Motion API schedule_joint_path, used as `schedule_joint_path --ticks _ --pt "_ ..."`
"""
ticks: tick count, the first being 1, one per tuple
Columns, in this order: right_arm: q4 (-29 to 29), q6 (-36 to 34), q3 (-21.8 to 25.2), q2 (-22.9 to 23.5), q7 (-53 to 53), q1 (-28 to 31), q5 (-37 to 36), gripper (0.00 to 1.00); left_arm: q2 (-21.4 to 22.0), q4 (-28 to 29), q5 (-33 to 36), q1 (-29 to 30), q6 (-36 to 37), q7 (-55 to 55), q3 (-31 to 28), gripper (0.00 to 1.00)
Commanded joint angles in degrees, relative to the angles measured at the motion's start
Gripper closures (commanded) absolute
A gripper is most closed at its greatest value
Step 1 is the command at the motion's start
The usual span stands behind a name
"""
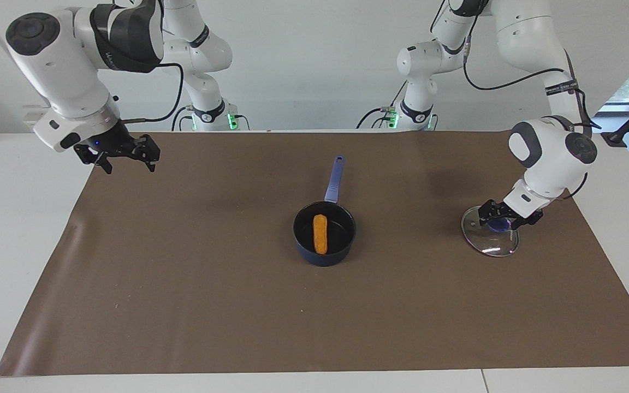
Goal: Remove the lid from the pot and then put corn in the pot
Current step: 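Set the lid down with the left gripper while the right gripper withdraws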
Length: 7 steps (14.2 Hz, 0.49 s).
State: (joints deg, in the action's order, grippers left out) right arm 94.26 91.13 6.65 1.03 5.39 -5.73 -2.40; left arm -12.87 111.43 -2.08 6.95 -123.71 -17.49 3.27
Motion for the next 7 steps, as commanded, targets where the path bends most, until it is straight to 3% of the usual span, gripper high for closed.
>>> schedule_joint_path --ticks 1,3,7 --pt "5.06 1.51 -0.58 -3.31 -0.03 0.89 -0.76 0.00 1.36 -12.59 1.72 -3.34 15.80 11.82 -0.11 0.00" --pt "4.45 1.51 -0.84 -2.70 -0.11 0.98 -0.76 0.00 3.27 -16.68 1.99 -5.97 23.56 13.71 -0.37 0.00" --pt "2.60 1.51 -1.73 -1.38 -0.03 2.38 -0.85 0.00 13.47 -15.11 2.78 -7.83 32.02 14.77 -0.54 0.00"
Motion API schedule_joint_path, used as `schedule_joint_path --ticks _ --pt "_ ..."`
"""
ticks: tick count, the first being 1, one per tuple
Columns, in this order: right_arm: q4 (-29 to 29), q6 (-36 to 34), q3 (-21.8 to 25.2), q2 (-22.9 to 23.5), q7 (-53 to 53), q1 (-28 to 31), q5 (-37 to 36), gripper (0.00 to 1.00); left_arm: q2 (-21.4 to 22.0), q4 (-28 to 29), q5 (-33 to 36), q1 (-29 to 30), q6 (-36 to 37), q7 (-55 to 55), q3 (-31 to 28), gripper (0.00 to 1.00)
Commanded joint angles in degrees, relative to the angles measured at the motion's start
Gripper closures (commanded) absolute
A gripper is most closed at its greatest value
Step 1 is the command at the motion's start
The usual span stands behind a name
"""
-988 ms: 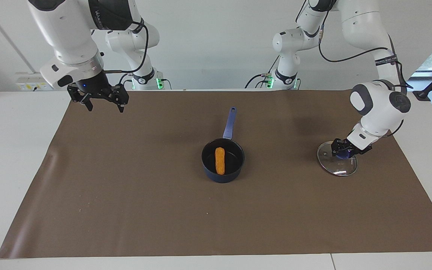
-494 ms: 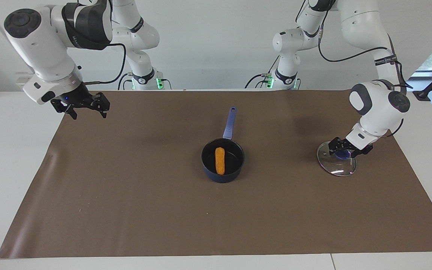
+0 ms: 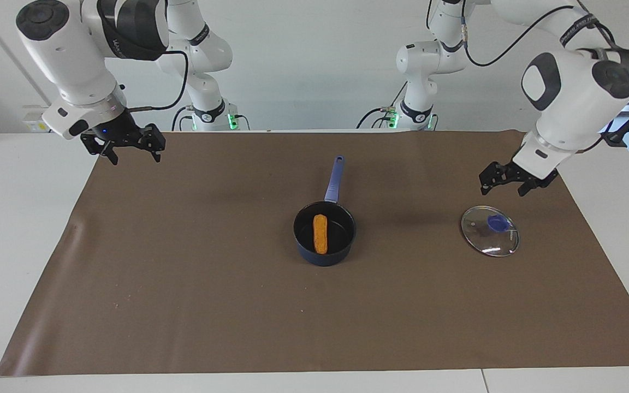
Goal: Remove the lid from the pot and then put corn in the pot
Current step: 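Set the lid down with the left gripper while the right gripper withdraws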
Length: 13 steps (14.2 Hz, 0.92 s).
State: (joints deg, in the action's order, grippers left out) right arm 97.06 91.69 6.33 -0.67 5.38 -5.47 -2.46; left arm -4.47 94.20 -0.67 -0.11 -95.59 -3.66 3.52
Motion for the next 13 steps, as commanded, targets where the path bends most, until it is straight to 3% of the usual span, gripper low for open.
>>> schedule_joint_path --ticks 1,5,7,11,13 --pt "-0.20 0.95 -2.11 0.40 0.07 3.18 -0.62 0.00 6.82 3.26 1.29 -1.20 5.40 1.19 -0.79 0.00" --pt "-0.20 0.78 -2.29 1.28 0.07 2.84 -0.44 0.00 12.99 12.14 1.38 -4.80 4.80 4.88 -3.42 0.00" --pt "-0.29 0.69 -2.38 0.93 0.07 2.75 -0.44 0.00 12.12 10.23 1.29 -4.46 4.27 4.62 -3.43 0.00" --pt "-0.38 -1.41 -2.38 -0.47 0.33 2.75 -0.44 0.00 7.81 0.74 1.20 -4.29 9.97 4.80 -3.43 0.00" --pt "-0.38 -1.51 -2.38 -0.91 0.42 3.01 -0.44 0.00 7.63 0.72 1.29 -4.02 10.07 4.71 -3.34 0.00"
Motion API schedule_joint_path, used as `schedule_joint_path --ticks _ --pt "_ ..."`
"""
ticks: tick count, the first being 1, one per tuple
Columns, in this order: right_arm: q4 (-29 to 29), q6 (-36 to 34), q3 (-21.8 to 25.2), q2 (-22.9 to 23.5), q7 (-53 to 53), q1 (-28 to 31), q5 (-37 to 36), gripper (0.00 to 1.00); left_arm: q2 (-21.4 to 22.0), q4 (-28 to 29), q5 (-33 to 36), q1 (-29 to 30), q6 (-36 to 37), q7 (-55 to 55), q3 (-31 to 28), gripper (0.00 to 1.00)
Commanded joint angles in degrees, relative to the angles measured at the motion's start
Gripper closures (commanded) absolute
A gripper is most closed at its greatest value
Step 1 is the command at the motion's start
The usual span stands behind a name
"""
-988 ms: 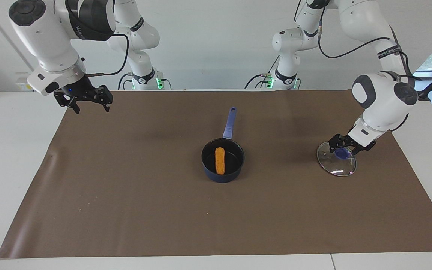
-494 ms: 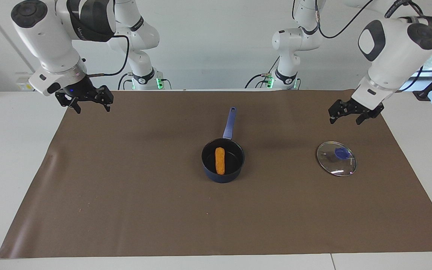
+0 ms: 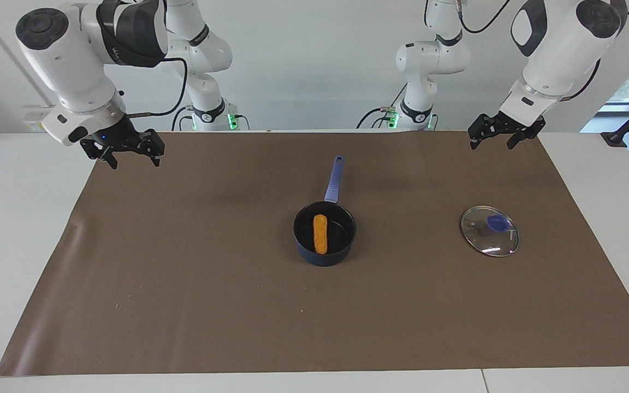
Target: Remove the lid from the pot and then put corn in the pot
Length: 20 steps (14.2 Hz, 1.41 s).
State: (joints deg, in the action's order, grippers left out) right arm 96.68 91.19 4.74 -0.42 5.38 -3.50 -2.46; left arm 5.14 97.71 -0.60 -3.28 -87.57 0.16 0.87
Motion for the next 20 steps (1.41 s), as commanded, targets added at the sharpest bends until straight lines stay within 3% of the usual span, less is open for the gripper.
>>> schedule_joint_path --ticks 1,5,20 --pt "-0.26 -0.58 -0.69 -1.16 0.34 1.30 -0.35 0.00 -1.72 -2.26 1.12 -0.50 1.62 0.90 -0.52 0.00" --pt "-0.35 -0.48 -0.17 -1.25 0.07 1.48 -0.35 0.00 -2.06 -0.94 0.86 -0.41 -1.37 0.98 -0.43 0.00" --pt "0.00 -0.75 -0.34 -1.69 0.07 1.21 -0.35 0.00 -1.80 -0.68 0.42 -0.41 -0.85 0.81 -0.61 0.00"
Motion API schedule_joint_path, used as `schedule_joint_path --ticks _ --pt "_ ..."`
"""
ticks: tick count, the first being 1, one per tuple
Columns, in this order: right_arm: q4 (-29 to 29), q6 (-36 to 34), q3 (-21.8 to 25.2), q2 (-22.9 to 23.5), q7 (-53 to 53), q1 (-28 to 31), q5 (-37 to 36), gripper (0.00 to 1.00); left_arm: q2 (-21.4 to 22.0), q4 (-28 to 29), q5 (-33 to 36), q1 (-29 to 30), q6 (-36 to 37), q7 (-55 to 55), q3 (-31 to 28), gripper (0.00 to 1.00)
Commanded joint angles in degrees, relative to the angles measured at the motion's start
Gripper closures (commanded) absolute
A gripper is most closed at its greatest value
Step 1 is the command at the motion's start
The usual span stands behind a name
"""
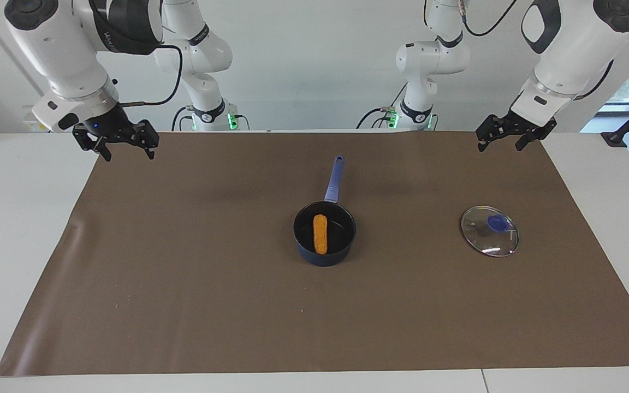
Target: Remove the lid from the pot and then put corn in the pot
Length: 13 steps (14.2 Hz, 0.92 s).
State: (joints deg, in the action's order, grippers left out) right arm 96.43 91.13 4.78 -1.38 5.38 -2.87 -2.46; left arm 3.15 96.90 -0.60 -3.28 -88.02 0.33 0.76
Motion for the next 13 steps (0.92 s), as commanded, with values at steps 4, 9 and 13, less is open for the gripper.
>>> schedule_joint_path --ticks 4,9,13 --pt "0.34 -0.69 -0.39 -0.72 0.07 0.59 -0.35 0.00 0.10 0.13 0.51 -0.76 -0.84 0.99 -0.58 0.00" --pt "0.34 -0.69 -0.39 -0.73 0.07 0.59 -0.35 0.00 0.10 0.13 0.51 -1.03 -0.84 0.81 -0.49 0.00" --pt "0.34 -0.69 -0.39 -0.73 0.07 0.59 -0.35 0.00 0.10 0.13 0.51 -1.03 -1.01 0.90 -0.58 0.00"
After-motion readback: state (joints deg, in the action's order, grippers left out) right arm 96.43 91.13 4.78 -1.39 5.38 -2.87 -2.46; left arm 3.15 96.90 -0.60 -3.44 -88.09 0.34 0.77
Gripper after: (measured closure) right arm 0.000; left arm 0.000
